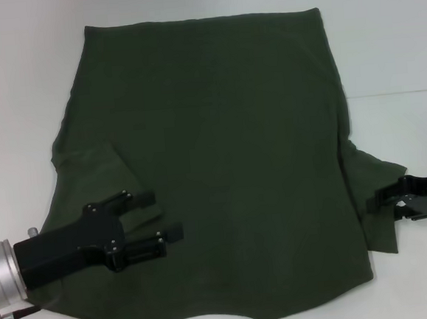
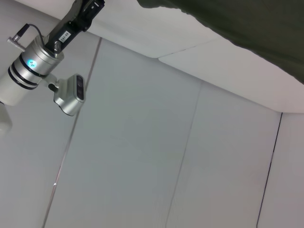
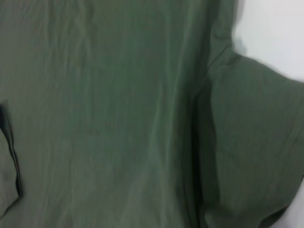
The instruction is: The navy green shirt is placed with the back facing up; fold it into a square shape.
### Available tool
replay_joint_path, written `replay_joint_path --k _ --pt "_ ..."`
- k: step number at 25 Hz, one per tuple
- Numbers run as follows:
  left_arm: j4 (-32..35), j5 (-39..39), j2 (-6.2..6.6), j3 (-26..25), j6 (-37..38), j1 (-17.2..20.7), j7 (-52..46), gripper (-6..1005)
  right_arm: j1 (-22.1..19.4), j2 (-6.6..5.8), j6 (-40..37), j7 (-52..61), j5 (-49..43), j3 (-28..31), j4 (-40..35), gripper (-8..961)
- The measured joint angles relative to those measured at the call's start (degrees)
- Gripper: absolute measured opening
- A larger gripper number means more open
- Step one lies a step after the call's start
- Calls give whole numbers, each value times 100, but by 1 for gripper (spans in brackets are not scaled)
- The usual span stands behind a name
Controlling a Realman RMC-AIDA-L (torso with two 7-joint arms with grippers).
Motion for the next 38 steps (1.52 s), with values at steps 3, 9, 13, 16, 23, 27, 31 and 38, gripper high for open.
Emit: replay_joint_path --k 3,9,13,16,23,27,31,38 --pt "0 -22 0 0 0 6 1 905 2 0 12 11 -1 -2 -1 572" --pt "0 -28 0 0 0 4 3 904 1 0 30 7 7 -4 -2 487" --pt "0 -28 0 0 0 -4 4 905 -2 14 120 -106 9 -3 -2 421" --pt "0 -34 0 0 -2 -6 4 905 -8 30 134 -225 14 -3 -7 401" --pt "-6 -78 0 0 -7 -16 3 904 -4 37 211 -251 3 -3 -6 193" --pt "-9 -79 0 0 -9 -18 -5 904 -12 36 238 -253 10 -3 -11 76" --pt "-9 -79 0 0 -9 -18 -9 904 -40 35 254 -292 17 -2 -52 44" --pt "-9 -84 0 0 -8 -28 -19 904 -233 -82 245 -569 5 25 -395 8"
